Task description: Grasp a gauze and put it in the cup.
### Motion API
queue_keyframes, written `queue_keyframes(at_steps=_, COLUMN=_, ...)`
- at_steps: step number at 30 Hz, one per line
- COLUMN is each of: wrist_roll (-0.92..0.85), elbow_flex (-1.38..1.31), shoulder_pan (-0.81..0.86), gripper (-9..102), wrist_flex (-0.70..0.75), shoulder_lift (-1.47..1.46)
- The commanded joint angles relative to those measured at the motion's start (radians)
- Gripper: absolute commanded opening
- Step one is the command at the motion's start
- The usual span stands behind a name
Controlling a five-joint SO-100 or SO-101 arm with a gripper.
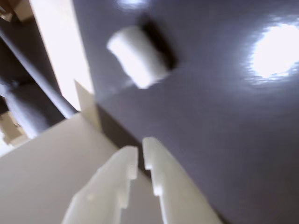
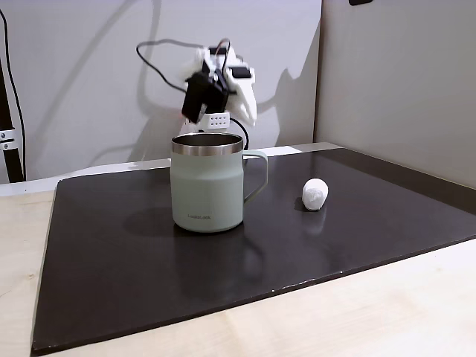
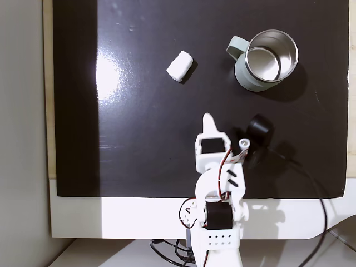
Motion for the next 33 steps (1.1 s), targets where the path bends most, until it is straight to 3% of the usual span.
queue_keyframes(at_steps=1, wrist_roll=0.026, elbow_flex=-0.314, shoulder_pan=-0.003, gripper=0, wrist_flex=0.031, shoulder_lift=-0.198)
queue_keyframes(at_steps=7, wrist_roll=0.048, elbow_flex=-0.727, shoulder_pan=0.028, gripper=0, wrist_flex=0.232, shoulder_lift=-0.479)
queue_keyframes(at_steps=13, wrist_roll=0.037, elbow_flex=-0.960, shoulder_pan=0.040, gripper=0, wrist_flex=0.376, shoulder_lift=-0.571)
queue_keyframes(at_steps=22, wrist_roll=0.015, elbow_flex=-1.204, shoulder_pan=0.091, gripper=0, wrist_flex=0.465, shoulder_lift=-0.764)
queue_keyframes(at_steps=25, wrist_roll=-0.077, elbow_flex=-1.256, shoulder_pan=0.071, gripper=0, wrist_flex=0.508, shoulder_lift=-0.841)
queue_keyframes(at_steps=33, wrist_roll=-0.354, elbow_flex=-1.644, shoulder_pan=0.021, gripper=0, wrist_flex=0.822, shoulder_lift=-1.224)
